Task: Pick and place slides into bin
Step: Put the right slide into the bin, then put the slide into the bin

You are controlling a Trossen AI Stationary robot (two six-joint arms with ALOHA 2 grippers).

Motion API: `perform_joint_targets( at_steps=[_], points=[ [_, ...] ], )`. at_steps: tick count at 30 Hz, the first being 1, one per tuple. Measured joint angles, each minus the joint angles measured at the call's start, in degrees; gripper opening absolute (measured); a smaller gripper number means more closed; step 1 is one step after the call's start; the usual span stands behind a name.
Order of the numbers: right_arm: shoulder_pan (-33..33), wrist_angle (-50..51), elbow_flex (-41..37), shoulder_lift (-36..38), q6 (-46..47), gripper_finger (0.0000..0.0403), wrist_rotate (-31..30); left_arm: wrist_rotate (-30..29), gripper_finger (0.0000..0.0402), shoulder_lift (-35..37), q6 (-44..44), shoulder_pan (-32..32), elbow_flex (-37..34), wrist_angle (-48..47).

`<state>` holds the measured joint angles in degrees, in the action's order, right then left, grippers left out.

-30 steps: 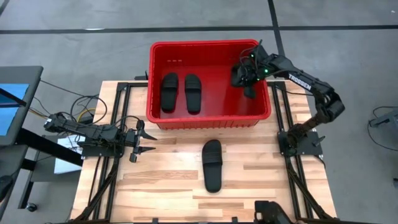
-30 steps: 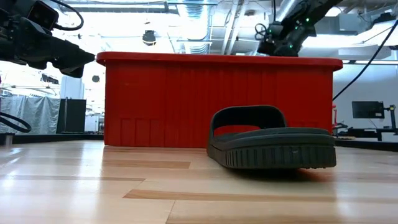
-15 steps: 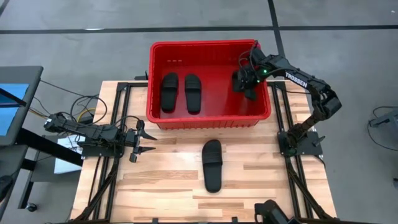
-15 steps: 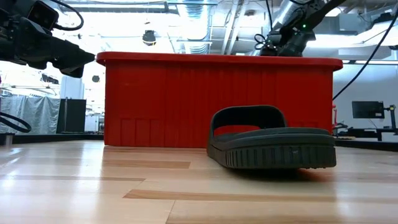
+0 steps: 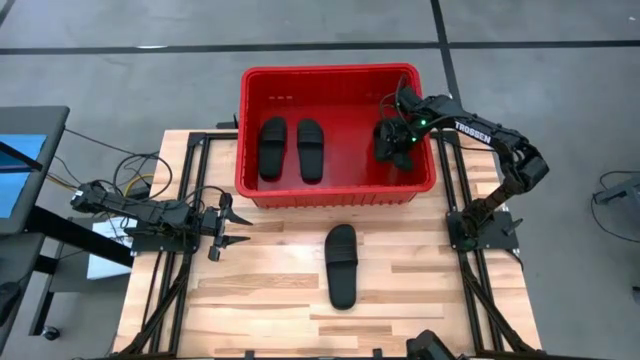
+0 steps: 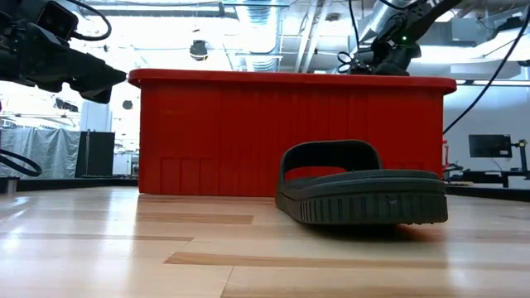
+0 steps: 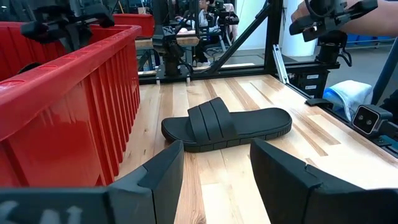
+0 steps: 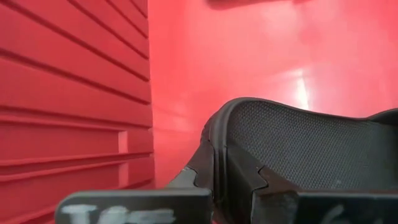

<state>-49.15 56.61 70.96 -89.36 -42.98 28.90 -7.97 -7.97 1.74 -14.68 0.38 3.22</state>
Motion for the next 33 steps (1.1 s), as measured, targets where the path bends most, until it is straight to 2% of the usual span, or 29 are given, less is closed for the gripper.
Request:
perform_joint_targets(
  at_steps=[18, 27, 33],
  points=[
    [-0.1, 0.4, -1.5, 0.0, 0.5, 0.0012, -1.5, 0.0, 0.0178, 0.0, 0.0, 0.0, 0.0, 0.0],
    [-0.1, 0.4, -1.5, 0.0, 3.1, 0.0077, -2.6, 0.0, 0.0178, 0.0, 0.0, 0.0, 0.0, 0.0],
    [-0.1, 0.4, -1.5, 0.0, 3.5, 0.0091, -4.8, 0.0, 0.0178, 0.0, 0.0, 0.0, 0.0, 0.0]
  ],
)
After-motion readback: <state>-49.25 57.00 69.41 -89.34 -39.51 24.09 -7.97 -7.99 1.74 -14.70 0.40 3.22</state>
